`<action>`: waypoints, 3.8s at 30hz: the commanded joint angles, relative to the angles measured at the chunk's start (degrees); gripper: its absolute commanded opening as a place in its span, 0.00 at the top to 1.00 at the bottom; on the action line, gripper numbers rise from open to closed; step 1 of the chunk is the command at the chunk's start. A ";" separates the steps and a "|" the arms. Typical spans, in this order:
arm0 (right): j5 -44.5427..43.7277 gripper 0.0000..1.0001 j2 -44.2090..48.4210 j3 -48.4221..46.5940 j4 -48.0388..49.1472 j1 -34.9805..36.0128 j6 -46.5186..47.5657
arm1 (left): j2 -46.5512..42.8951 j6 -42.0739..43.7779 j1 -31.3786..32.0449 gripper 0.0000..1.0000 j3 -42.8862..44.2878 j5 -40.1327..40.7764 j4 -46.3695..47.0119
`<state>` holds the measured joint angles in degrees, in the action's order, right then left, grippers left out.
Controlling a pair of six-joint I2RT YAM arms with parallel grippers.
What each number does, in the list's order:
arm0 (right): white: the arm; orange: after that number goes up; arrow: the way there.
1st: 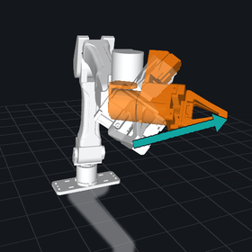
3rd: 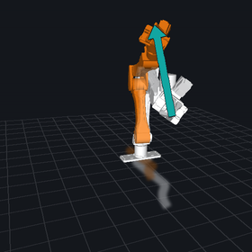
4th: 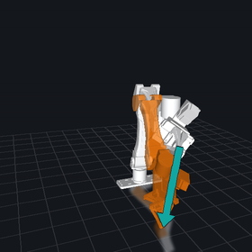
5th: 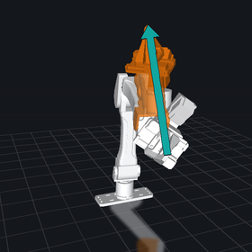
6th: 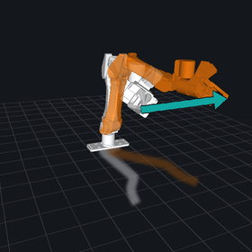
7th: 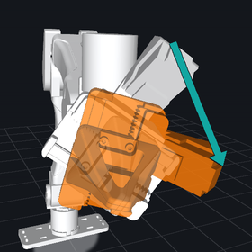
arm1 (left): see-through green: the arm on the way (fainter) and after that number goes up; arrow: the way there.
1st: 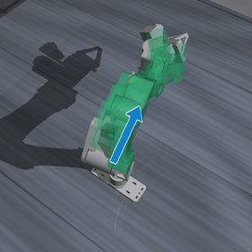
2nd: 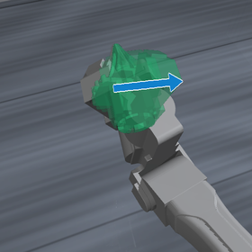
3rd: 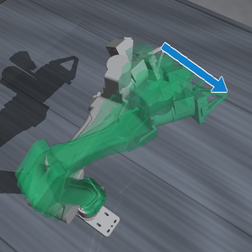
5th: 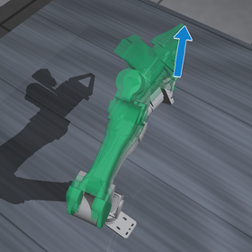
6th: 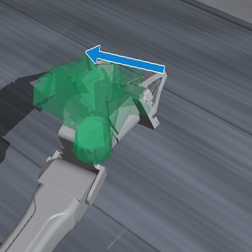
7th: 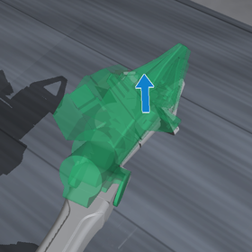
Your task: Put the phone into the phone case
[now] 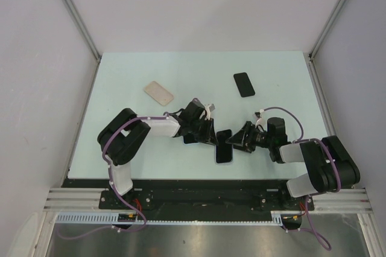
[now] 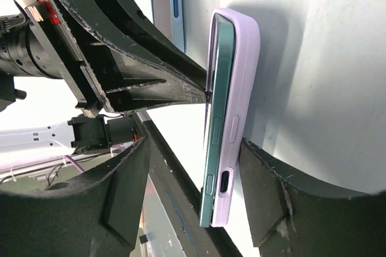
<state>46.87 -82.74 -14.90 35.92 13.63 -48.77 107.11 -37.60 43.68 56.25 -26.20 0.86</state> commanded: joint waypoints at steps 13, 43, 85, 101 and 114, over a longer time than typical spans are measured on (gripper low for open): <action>0.68 0.83 -1.55 -0.49 3.19 -0.09 0.96 | -1.90 -1.24 1.41 0.76 -0.88 -4.30 2.30; 2.07 1.00 9.87 -3.21 -3.59 -2.11 -1.05 | -17.98 9.21 -1.05 0.34 0.89 -2.36 -9.12; 13.33 0.49 18.58 0.75 20.67 3.68 -17.85 | -31.44 -9.15 -5.45 1.00 -10.99 -20.04 26.38; 5.17 0.97 23.50 1.36 16.92 6.06 -16.36 | -32.40 -4.07 -5.54 1.00 -10.46 -15.39 16.82; 1.12 0.28 29.48 -0.66 6.35 2.55 -11.26 | -32.67 -2.91 -5.45 1.00 -9.31 -24.33 14.34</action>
<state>49.80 -53.54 -13.17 44.01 17.17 -62.59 76.07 -42.41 38.37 45.08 -44.47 12.71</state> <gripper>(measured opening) 0.716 0.168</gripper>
